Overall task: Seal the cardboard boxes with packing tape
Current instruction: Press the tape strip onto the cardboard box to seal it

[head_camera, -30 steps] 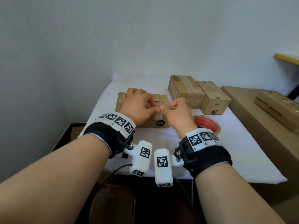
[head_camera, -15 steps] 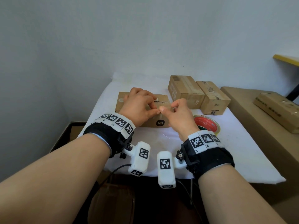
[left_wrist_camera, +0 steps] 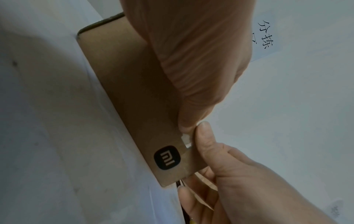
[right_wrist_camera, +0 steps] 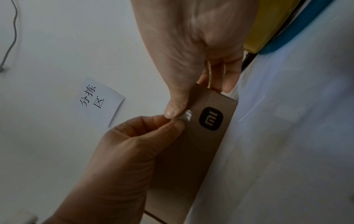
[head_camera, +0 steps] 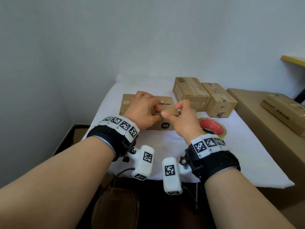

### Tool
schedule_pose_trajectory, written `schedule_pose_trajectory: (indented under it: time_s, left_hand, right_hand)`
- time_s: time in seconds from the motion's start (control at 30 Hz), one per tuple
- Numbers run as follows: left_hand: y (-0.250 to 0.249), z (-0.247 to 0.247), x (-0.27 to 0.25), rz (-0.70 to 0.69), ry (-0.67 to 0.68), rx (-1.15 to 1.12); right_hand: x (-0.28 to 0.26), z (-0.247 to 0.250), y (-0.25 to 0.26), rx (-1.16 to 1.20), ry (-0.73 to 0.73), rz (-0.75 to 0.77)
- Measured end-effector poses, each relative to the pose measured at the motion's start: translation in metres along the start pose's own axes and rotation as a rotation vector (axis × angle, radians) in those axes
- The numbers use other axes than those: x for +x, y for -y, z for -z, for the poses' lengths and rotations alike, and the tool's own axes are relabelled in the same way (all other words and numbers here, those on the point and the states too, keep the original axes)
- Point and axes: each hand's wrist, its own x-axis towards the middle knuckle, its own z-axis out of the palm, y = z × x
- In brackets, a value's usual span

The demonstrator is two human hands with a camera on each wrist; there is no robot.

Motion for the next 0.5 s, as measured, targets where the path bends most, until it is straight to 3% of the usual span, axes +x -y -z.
schedule_pose_trajectory:
  time_s: [0.3,0.5]
  left_hand:
    - [0.0016,-0.0039,-0.0002,-0.021,0.039,0.065]
    - [0.002,-0.0041,-0.0003,-0.046,0.039,0.113]
  right_hand:
    - [-0.0099,0.0023,0.0052,-0.261,-0.073,0.285]
    - [-0.0103,0.0046,0.0035,-0.245,-0.101,0.331]
